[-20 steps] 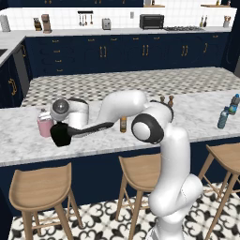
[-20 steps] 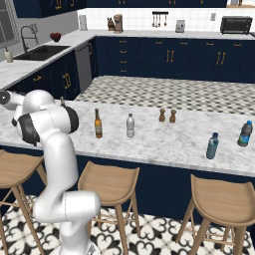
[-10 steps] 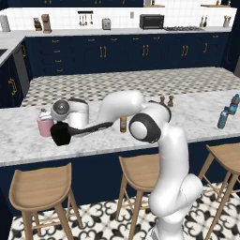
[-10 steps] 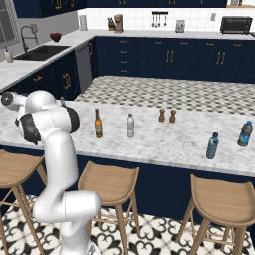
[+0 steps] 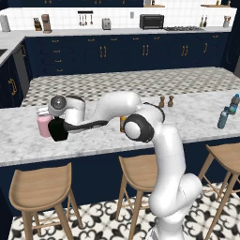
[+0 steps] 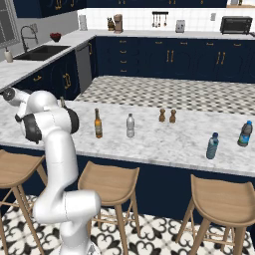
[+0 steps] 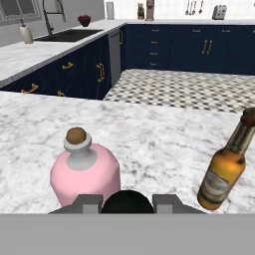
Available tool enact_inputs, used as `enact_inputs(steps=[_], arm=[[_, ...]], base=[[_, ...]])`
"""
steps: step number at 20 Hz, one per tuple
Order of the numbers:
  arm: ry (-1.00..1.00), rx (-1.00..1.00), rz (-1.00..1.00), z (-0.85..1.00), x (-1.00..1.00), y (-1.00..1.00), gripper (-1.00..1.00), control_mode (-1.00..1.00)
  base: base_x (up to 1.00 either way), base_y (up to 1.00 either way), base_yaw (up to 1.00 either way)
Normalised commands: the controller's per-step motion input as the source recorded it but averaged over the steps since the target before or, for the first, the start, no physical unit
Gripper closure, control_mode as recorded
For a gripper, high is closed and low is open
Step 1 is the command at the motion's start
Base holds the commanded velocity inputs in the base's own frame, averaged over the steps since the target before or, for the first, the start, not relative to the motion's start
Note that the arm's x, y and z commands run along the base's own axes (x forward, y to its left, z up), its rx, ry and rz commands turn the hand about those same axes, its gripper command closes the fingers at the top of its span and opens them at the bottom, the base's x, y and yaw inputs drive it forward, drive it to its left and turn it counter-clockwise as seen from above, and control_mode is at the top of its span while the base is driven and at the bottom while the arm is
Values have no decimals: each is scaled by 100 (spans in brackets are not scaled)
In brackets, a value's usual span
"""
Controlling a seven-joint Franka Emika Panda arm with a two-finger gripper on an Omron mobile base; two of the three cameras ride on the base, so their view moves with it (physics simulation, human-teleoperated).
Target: Move the plastic bottles in the middle to the plastics group, and the glass bottles in the middle to the glass group.
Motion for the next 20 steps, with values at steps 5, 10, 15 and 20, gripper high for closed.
enact_inputs(steps=[5,10,15,20], arm=[[0,0,0,-25,0,4,100,-100],[0,0,0,-35,0,0,100,-100],[0,0,0,-22,0,0,100,-100],[0,0,0,0,0,0,100,-100]], base=[[0,0,0],[0,0,0],[0,0,0],[0,0,0]])
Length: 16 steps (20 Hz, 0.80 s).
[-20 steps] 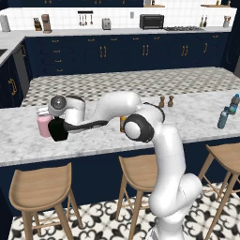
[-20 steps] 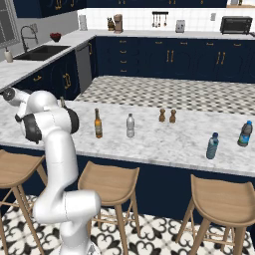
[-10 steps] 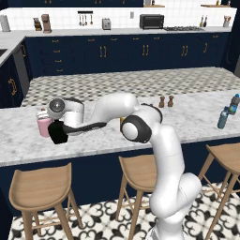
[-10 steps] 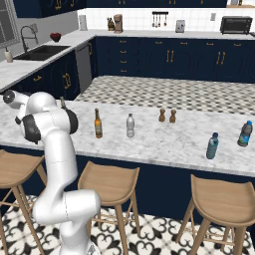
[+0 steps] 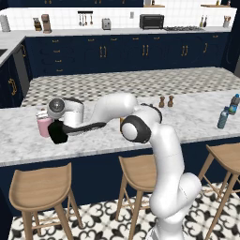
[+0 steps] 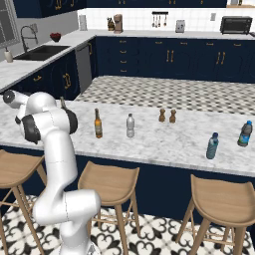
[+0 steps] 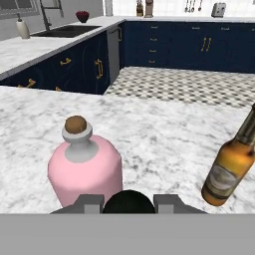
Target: Move the plastic bottles in the middle to the plastics group, and the glass bottles in the middle to the glass group.
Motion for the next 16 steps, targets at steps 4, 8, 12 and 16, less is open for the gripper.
enact_inputs(steps=[4,8,12,16], arm=[[0,0,0,0,0,0,-100,-100],[0,0,0,0,0,0,-100,-100],[0,0,0,0,0,0,-100,-100],[0,0,0,0,0,0,-100,-100]], base=[[0,0,0],[0,0,0],[0,0,0],[0,0,0]])
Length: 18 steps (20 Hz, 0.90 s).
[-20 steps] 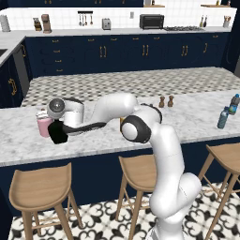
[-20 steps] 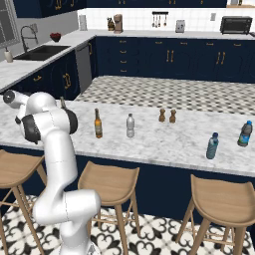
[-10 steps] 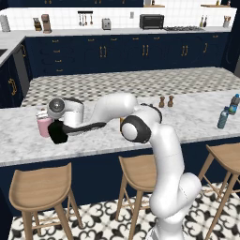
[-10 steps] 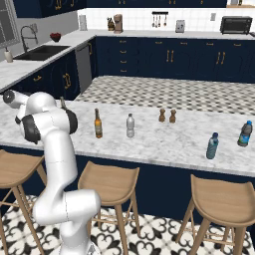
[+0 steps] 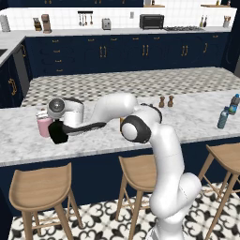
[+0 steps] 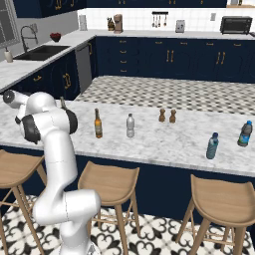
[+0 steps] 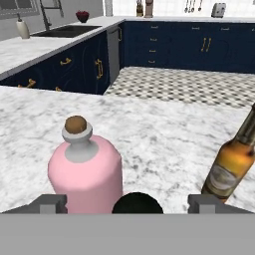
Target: Move the plastic bottles in the middle to the plastics group, and the glass bottles in the middle to the glass group.
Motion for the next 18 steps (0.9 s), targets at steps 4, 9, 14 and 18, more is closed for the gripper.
enact_inputs(steps=[4,9,14,18], arm=[[0,0,0,4,-11,-10,-100,-100],[0,0,0,31,-20,-35,-100,-100],[0,0,-4,56,-33,-31,-100,-100],[0,0,-3,47,-71,-62,-100,-100]], base=[[0,0,0],[0,0,0],[0,0,0],[0,0,0]])
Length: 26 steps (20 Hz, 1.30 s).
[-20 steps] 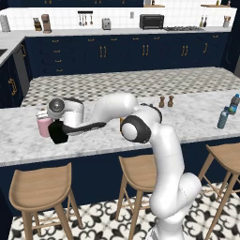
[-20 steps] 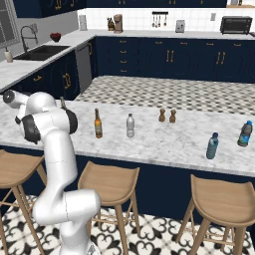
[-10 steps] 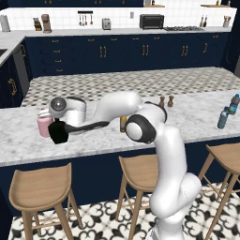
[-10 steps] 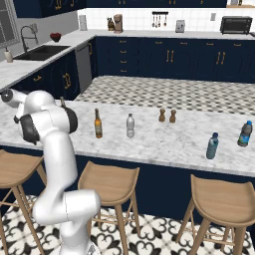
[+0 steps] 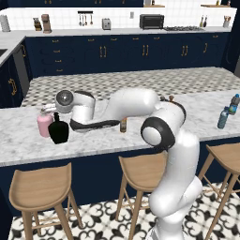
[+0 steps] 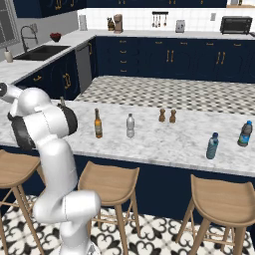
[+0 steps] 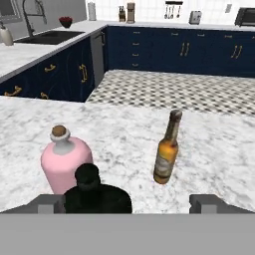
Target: Move the plastic bottles in the middle to the plastics group, and the glass bottles in the middle to the glass group.
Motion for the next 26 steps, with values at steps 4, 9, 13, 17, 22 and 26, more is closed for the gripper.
enact_inputs(steps=[4,9,13,17,22,26], arm=[[0,3,0,38,-79,-92,-100,-100],[0,6,0,33,-52,-100,-100,-100],[0,5,0,13,-35,-100,-100,-100],[0,1,0,4,0,-85,-100,-100],[0,2,0,1,7,-67,-100,-100],[0,0,3,0,9,-52,-100,-100]], base=[[0,0,0],[0,0,0],[0,0,0],[0,0,0],[0,0,0],[0,0,0]])
